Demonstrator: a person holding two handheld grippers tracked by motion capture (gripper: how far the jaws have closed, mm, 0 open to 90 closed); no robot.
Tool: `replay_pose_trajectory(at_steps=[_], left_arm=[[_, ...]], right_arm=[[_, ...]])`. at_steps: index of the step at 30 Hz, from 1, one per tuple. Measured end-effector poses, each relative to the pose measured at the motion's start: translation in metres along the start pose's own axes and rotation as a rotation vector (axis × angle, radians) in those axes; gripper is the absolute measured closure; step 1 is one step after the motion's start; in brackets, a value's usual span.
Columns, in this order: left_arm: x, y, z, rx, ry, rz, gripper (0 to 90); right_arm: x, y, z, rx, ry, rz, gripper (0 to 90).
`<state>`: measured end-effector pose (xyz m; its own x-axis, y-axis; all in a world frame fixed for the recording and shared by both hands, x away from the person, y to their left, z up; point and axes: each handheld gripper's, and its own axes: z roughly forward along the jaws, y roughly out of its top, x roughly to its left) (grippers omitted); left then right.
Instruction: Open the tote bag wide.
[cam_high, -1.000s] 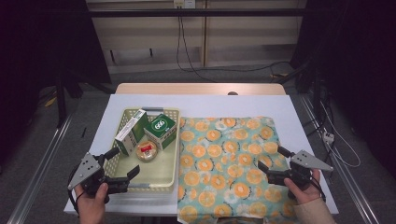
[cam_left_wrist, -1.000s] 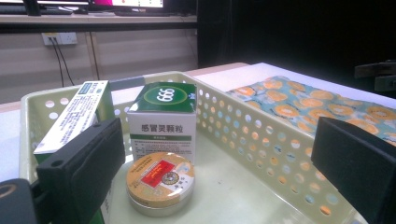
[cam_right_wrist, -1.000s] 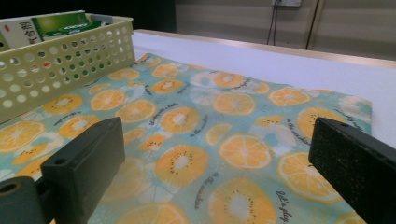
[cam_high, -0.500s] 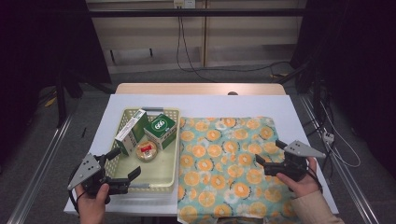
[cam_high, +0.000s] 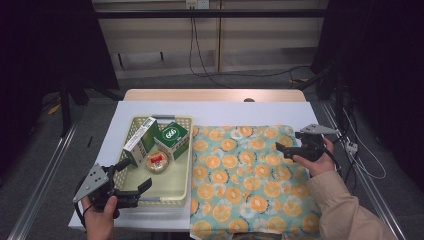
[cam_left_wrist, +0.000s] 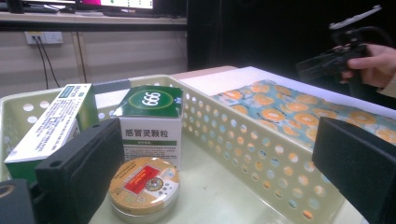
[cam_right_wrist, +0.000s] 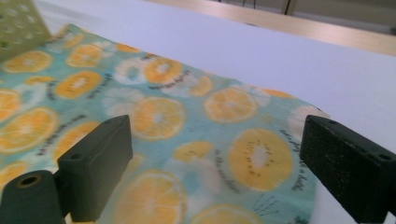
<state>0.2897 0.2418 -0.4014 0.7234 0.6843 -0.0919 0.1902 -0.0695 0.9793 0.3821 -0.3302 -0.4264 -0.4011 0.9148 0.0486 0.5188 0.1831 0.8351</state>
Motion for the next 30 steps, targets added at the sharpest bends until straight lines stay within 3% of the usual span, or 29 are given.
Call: replay_pose_trajectory(at_steps=[3, 7, 8, 10, 14, 17, 20, 23, 24, 25, 26, 28, 29, 30], left_arm=[[0.0, -0.001, 0.001, 0.002, -0.001, -0.013, 2.2], [-0.001, 0.0, 0.001, 0.001, -0.004, -0.011, 2.2], [-0.001, 0.001, 0.0, -0.002, -0.005, -0.002, 2.2], [-0.002, 0.002, 0.0, -0.007, -0.008, -0.004, 2.2], [-0.003, 0.002, 0.002, -0.003, -0.012, -0.003, 2.2], [-0.003, 0.002, 0.002, 0.0, -0.012, -0.006, 2.2], [-0.002, 0.002, 0.003, 0.004, -0.012, 0.001, 2.2], [-0.003, 0.003, 0.003, 0.003, -0.013, 0.003, 2.3], [-0.003, 0.003, 0.003, 0.001, -0.013, 0.003, 2.3], [-0.003, 0.004, 0.003, 0.001, -0.016, 0.003, 2.3], [-0.003, 0.004, 0.003, 0.0, -0.015, 0.0, 2.3], [-0.003, 0.004, 0.003, -0.001, -0.009, -0.005, 2.3], [-0.003, 0.004, 0.004, -0.001, -0.009, -0.005, 2.3], [-0.003, 0.004, 0.004, 0.001, -0.008, -0.005, 2.3]], right_arm=[[-0.014, -0.005, 0.014, 0.034, -0.021, 0.032, 11.3], [-0.024, -0.009, 0.024, 0.064, -0.055, 0.034, 12.3], [-0.03, -0.011, 0.03, 0.076, -0.062, 0.061, 12.7], [-0.03, -0.012, 0.032, 0.085, -0.069, 0.06, 12.6], [-0.035, -0.014, 0.043, 0.155, -0.08, 0.085, 17.3], [-0.032, -0.013, 0.048, 0.189, -0.109, 0.059, 18.0], [-0.031, -0.014, 0.046, 0.181, -0.108, 0.048, 30.4], [-0.035, -0.014, 0.042, 0.17, -0.118, 0.056, 48.7], [-0.035, -0.014, 0.042, 0.17, -0.118, 0.056, 48.7], [-0.036, -0.015, 0.041, 0.168, -0.118, 0.064, 53.9], [-0.036, -0.014, 0.04, 0.171, -0.111, 0.056, 64.8], [-0.033, -0.013, 0.04, 0.175, -0.097, 0.05, 75.1], [-0.033, -0.013, 0.04, 0.175, -0.097, 0.05, 75.1], [-0.032, -0.013, 0.04, 0.178, -0.081, 0.058, 85.3]])
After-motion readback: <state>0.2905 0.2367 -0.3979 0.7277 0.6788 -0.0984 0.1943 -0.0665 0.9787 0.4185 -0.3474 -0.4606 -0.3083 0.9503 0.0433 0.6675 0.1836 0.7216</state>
